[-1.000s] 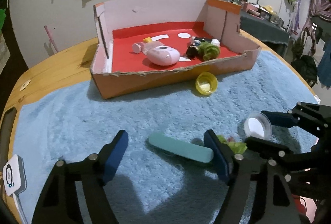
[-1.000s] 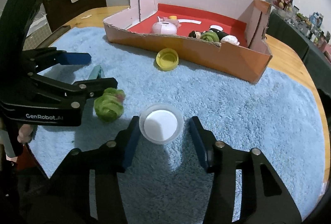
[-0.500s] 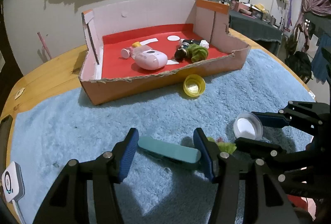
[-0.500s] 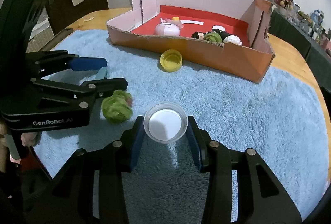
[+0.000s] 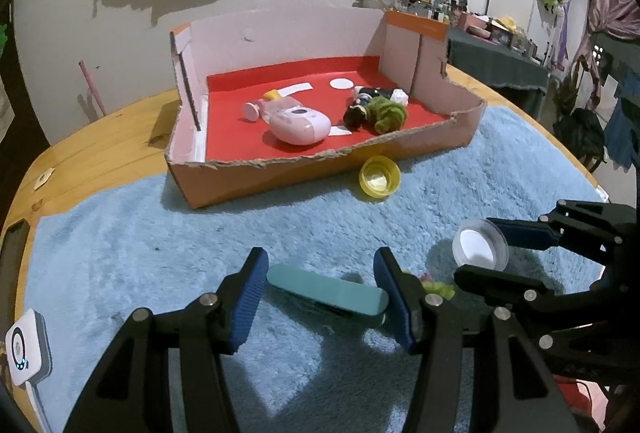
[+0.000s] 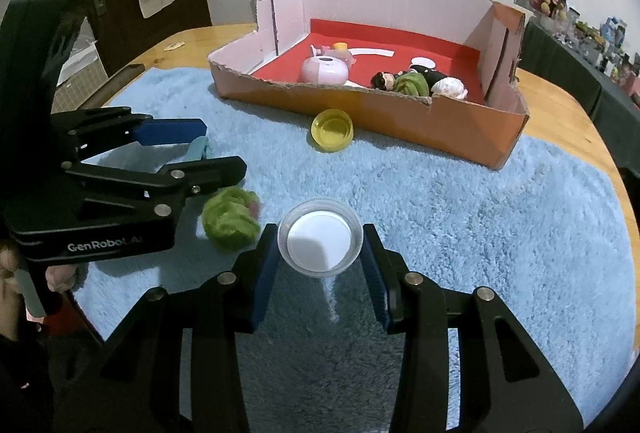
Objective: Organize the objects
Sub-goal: 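Carry the clothespin with the left tool while the right tool carries the white cup into the box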
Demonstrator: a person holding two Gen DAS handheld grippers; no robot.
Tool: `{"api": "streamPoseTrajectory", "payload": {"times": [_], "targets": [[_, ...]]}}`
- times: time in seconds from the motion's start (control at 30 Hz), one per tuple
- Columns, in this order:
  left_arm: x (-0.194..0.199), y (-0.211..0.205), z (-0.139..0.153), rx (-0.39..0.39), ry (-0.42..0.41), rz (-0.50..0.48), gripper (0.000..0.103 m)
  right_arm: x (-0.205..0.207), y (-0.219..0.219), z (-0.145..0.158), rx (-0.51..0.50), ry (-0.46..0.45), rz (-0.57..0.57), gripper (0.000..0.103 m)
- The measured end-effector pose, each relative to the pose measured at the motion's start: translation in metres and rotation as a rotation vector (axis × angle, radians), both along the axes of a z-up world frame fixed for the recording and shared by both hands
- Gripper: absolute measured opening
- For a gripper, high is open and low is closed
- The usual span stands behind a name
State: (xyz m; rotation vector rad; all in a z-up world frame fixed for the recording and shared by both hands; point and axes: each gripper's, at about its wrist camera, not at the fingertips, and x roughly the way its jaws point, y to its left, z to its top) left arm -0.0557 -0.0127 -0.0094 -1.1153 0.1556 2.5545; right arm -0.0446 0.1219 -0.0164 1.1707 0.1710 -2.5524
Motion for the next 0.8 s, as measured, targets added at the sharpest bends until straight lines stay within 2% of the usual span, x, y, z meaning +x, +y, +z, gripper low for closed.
{"api": "streamPoseTrajectory", "payload": {"times": [0.8], "targets": [[-0.007, -0.007, 0.024, 0.055, 0.038, 0.02, 0.057, -0.007, 0.003, 0.029, -0.031, 0.054, 0.001, 0.039]]}}
